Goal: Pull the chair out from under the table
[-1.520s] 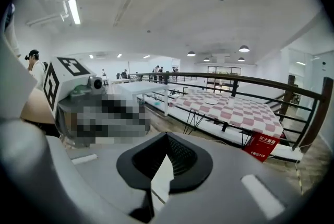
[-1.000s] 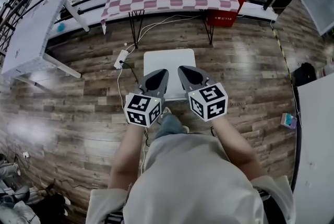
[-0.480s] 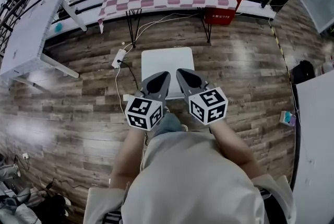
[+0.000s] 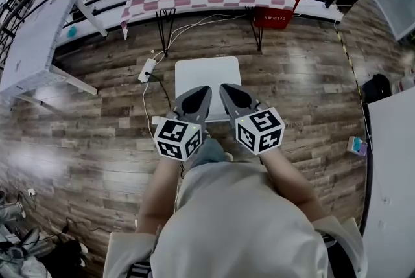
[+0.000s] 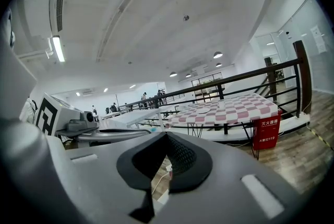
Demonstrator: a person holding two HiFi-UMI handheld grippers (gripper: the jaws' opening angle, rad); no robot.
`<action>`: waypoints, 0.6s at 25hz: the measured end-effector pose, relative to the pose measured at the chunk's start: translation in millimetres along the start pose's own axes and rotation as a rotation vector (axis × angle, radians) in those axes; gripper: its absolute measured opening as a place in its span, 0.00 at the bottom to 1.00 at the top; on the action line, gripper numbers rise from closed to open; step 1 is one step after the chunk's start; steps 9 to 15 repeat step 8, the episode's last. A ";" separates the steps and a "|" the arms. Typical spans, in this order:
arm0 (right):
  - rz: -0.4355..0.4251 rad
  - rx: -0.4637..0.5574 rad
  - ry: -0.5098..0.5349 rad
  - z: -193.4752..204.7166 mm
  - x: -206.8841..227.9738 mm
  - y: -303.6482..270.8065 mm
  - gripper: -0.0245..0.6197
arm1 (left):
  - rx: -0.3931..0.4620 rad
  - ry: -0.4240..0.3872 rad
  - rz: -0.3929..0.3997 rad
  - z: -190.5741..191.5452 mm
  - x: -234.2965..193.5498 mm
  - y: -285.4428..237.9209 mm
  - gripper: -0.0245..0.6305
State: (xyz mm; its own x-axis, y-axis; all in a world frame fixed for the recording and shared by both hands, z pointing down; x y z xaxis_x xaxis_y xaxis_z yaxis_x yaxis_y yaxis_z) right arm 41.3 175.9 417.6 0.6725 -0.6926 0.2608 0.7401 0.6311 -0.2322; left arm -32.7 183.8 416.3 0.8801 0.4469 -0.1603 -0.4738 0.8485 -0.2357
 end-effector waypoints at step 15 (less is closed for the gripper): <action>-0.028 0.007 0.002 -4.3 -2.5 -1.4 0.03 | -0.002 0.011 -0.012 -3.1 -2.6 -0.6 0.05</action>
Point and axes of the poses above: the fingertips, and each gripper's own axes: y backward along the fingers, x to its right, z out of its underside, the point moved 3 cm from there along y, backward along the fingers, and after that the axes turned 6 degrees about -z, right-handed, at the moved point
